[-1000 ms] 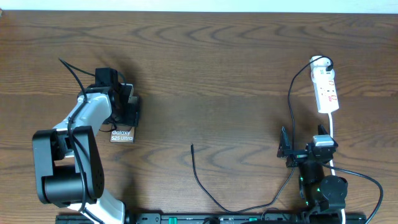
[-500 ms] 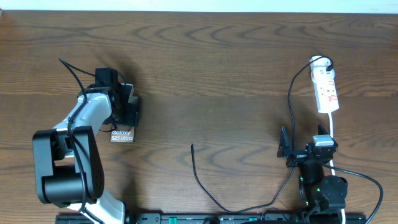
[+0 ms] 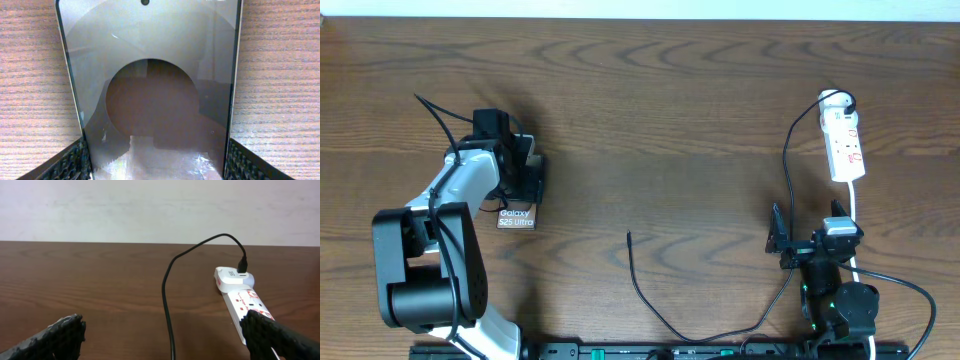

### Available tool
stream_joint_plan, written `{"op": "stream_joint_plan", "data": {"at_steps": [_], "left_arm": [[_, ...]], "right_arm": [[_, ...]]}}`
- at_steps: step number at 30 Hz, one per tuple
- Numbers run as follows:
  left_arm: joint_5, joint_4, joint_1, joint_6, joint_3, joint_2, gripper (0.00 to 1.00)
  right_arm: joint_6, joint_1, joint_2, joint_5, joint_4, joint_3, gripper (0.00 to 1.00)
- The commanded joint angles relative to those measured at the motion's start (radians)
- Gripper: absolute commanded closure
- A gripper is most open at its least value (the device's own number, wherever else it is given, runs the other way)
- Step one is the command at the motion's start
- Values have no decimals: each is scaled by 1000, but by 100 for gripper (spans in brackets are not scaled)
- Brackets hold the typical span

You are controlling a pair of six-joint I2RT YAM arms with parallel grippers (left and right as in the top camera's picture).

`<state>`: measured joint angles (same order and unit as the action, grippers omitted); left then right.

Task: Plug charger to phone and switch on socket
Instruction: 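Close the left gripper on the phone's sides, then lift the phone with the left gripper and turn it toward center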

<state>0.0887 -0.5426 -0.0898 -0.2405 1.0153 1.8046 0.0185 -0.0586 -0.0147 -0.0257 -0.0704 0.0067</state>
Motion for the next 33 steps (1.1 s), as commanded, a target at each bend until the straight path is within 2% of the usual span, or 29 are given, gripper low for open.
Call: {"op": "stream_joint_plan", "data": {"at_steps": [1, 14, 21, 25, 33], "left_arm": [[42, -37, -2, -9, -17, 44, 93], [42, -59, -2, 19, -3, -104, 93], [43, -66, -2, 71, -3, -188, 93], [100, -84, -2, 79, -3, -225, 93], [211, -101, -2, 169, -3, -257, 93]], "right_arm": [[3, 0, 8, 1, -4, -1, 1], [3, 0, 8, 1, -4, -1, 1], [3, 0, 8, 1, -4, -1, 1], [3, 0, 8, 1, -4, -1, 1], [3, 0, 8, 1, -4, -1, 1]]}}
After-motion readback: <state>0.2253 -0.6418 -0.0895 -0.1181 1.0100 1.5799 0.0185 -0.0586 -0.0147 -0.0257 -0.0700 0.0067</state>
